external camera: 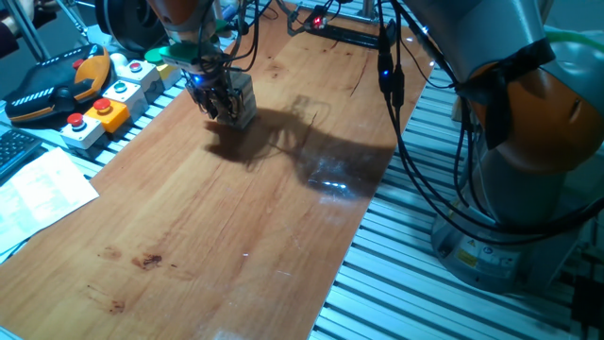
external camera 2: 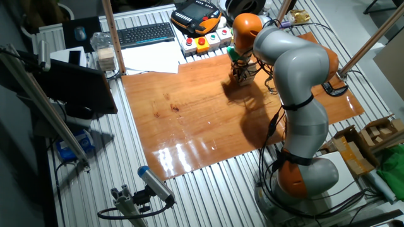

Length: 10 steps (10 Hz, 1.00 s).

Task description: Play Jenga

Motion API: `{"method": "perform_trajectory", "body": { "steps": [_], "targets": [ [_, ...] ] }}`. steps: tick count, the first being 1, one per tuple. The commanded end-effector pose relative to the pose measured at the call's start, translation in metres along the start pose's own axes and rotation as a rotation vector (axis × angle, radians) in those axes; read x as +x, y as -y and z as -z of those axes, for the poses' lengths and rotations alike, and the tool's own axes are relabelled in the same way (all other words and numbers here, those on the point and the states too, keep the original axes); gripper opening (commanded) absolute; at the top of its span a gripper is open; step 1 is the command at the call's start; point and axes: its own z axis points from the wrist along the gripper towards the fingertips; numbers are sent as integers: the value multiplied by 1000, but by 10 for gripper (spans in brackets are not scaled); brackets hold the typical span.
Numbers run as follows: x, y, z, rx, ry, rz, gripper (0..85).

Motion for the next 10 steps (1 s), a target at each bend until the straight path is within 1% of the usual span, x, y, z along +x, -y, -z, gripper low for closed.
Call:
{"method": "perform_trajectory", "body": {
  "steps": [1, 6, 10],
  "targets": [
    [0, 0, 0, 0, 0, 1, 533],
    [0, 0, -1, 2, -6, 12, 527],
    [0, 0, 0, 3, -3, 12, 520]
  ]
}}
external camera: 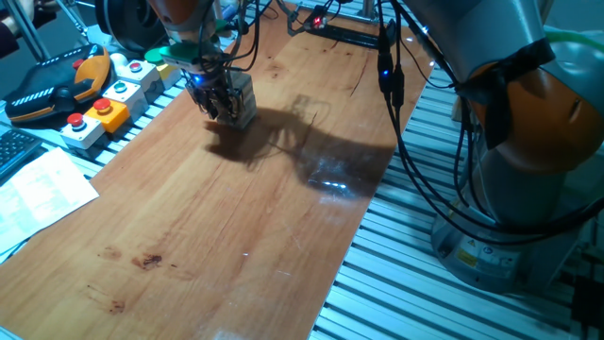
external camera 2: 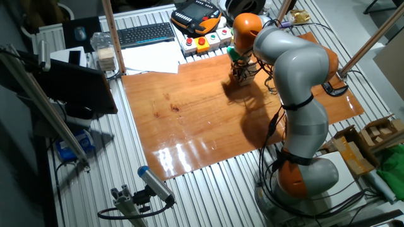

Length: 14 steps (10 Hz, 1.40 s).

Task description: Play Jenga

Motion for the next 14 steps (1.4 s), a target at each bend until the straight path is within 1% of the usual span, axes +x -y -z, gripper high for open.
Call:
{"method": "perform_trajectory", "body": {
  "steps": [1, 6, 14],
  "targets": [
    [0, 0, 0, -2, 2, 3, 517],
    [0, 0, -1, 1, 0, 6, 470],
    [0, 0, -1, 3, -3, 21, 330]
  ]
}}
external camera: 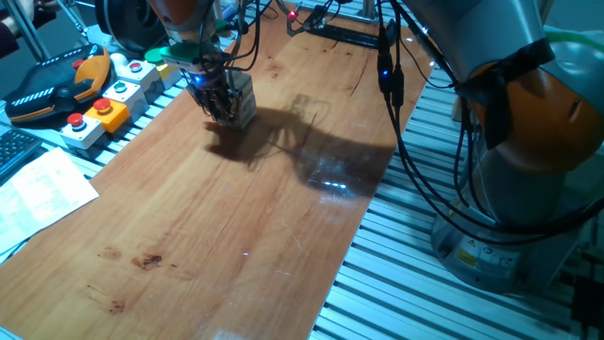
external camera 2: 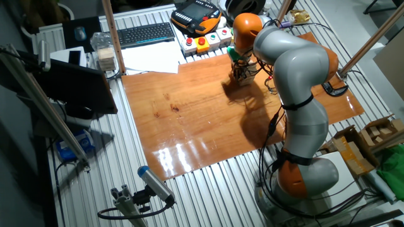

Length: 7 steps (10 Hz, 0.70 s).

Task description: Play Jenga

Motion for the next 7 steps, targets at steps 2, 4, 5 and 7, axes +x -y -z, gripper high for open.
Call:
{"method": "perform_trajectory", "body": {
  "steps": [2, 4, 5, 7],
  "targets": [
    [0, 0, 0, 0, 0, 2, 307],
    [0, 0, 0, -2, 0, 3, 323],
    [0, 0, 0, -2, 0, 3, 320],
    [0, 0, 0, -3, 0, -2, 320]
  ]
}}
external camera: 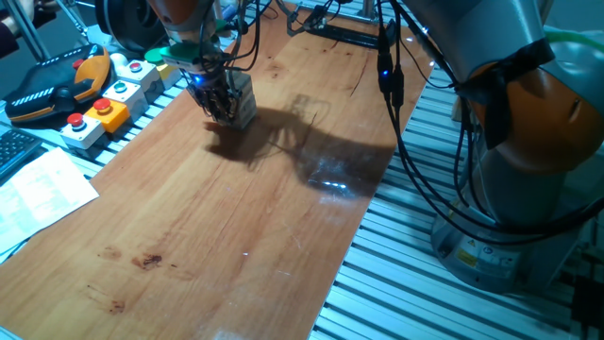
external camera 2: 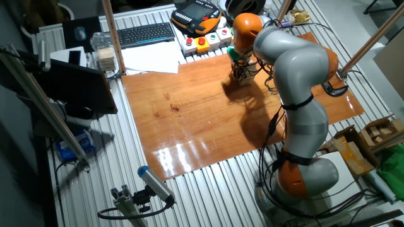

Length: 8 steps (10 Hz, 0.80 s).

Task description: Play Jenga

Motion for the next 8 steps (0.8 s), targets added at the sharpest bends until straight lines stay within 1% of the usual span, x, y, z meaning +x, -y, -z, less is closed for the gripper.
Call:
{"method": "perform_trajectory", "body": {
  "steps": [1, 3, 6, 8],
  "targets": [
    [0, 0, 0, 0, 0, -2, 317],
    [0, 0, 0, -1, 2, -5, 310],
    [0, 0, 0, -1, 2, -7, 323],
    [0, 0, 0, 1, -3, -7, 283]
  ]
}}
